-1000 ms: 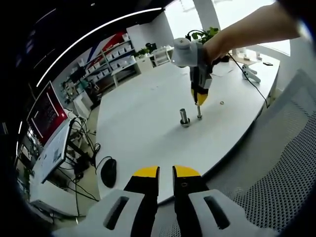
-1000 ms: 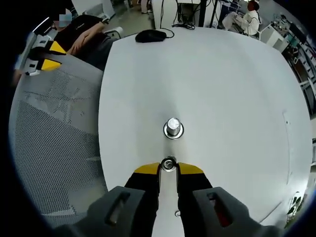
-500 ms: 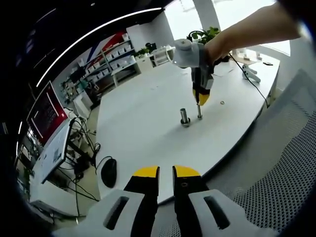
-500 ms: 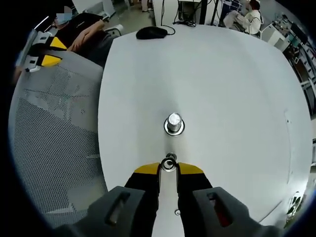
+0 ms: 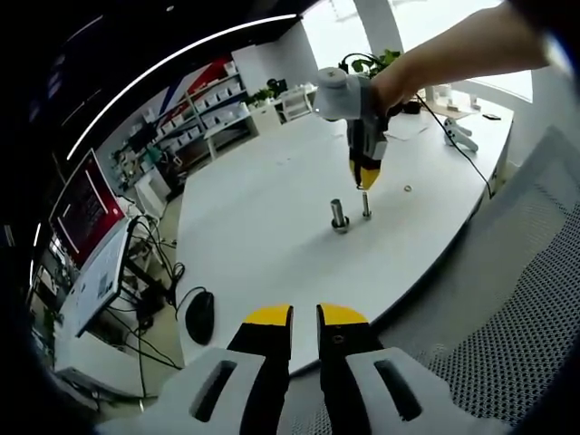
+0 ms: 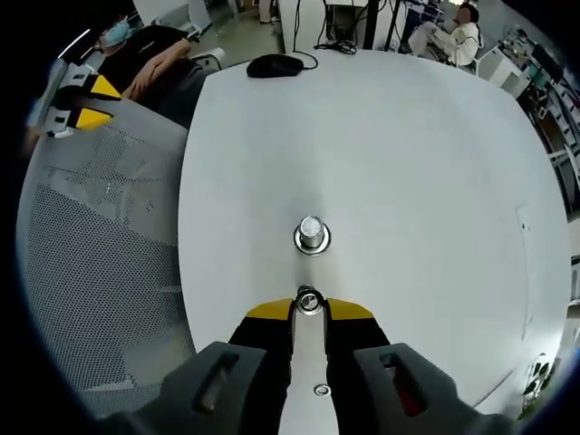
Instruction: Place the washer onto the threaded stud by aligning its center hole with the stud, sliding it down to the base, and recovering from edge contact or off-axis alignment until the washer reaches the visible bottom stop.
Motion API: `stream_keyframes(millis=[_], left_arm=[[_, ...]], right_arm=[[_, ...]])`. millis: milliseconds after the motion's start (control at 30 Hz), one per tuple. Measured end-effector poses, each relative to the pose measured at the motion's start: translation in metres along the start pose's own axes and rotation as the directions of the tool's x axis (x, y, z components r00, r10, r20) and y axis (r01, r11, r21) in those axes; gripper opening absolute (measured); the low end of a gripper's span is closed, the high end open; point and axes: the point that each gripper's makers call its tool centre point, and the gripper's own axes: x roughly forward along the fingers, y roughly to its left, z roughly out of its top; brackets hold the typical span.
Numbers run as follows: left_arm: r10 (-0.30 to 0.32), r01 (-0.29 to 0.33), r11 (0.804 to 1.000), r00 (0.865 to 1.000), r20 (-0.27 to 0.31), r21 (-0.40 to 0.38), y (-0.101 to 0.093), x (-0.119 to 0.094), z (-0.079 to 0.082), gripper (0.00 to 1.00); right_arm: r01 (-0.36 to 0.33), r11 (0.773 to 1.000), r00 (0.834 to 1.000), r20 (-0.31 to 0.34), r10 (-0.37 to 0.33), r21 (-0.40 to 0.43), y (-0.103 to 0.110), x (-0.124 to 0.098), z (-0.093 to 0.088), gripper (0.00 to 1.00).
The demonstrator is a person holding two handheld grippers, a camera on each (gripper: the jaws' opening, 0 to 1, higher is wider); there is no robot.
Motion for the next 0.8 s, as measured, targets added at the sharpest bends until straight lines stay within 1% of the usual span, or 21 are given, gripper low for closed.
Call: stream_keyframes(millis=[467,800], left_arm=[[-0.001,0.001,1.000,1.000,-0.001,0.001,0.0002,0.0003,0.0000,0.08],[-0.002,0.002,1.000,1.000,-0.003,0.001,-0.0002,0.0004,-0.0001,0.08]], right_arm=[[-0.019,1.000,1.000,0.001,0.019,-0.015,0.0074,0.0021,-0.0003,0.14],[-0.017,1.000,1.000,-0.005,0.017,-0.018,0.0063,0.0016,-0.0017,0.14]])
